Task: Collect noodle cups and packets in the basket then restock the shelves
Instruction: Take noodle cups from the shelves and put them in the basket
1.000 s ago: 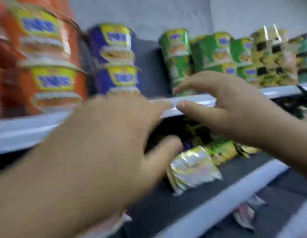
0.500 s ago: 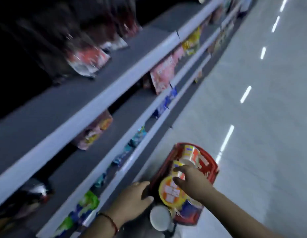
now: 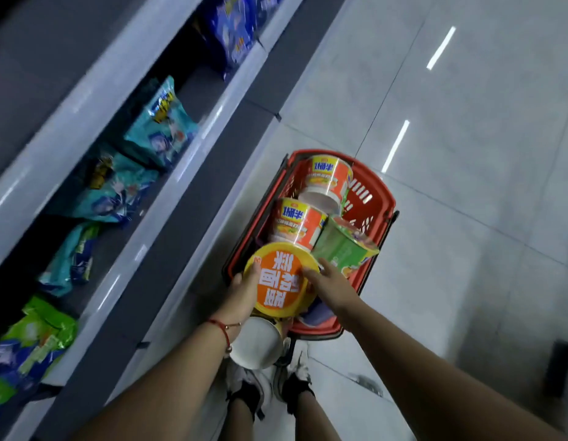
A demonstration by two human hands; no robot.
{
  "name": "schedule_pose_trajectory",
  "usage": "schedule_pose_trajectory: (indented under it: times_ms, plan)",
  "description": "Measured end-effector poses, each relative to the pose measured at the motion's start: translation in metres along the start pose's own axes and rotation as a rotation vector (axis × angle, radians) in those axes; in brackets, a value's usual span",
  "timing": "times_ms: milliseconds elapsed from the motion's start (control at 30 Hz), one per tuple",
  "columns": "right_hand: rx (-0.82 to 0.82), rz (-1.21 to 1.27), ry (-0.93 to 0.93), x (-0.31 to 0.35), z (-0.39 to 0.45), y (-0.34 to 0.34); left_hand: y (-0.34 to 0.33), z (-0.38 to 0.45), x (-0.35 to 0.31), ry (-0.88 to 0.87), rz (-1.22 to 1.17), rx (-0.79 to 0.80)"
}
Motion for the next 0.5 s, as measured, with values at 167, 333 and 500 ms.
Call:
schedule_pose_trajectory:
  times_ms: [167, 333, 500]
  plan:
    - [-0.012, 0.226, -0.016, 0.011, -0.003, -0.011, 0.002, -0.012, -0.006, -0.021, -0.123, 0.044]
    - [0.011, 0.419, -0.095, 0.054, -0.057, 0.008, 0.042, -0.093, -0.072, -0.416, 0.039, 0.025]
    - [0.196, 0.388, 0.020, 0.165, -0.165, 0.017, 0.091, -0.222, -0.162, -0.711, 0.245, -0.165]
Point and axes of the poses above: each hand's wrist, its own z-axis towards the middle knuckle, its own y-axis out of the back of the hand, x = y × z, the point moved 10 cm from there along z, towards the middle knuckle, and after that the axes turned 11 degrees about z, right-handed, at the moved point
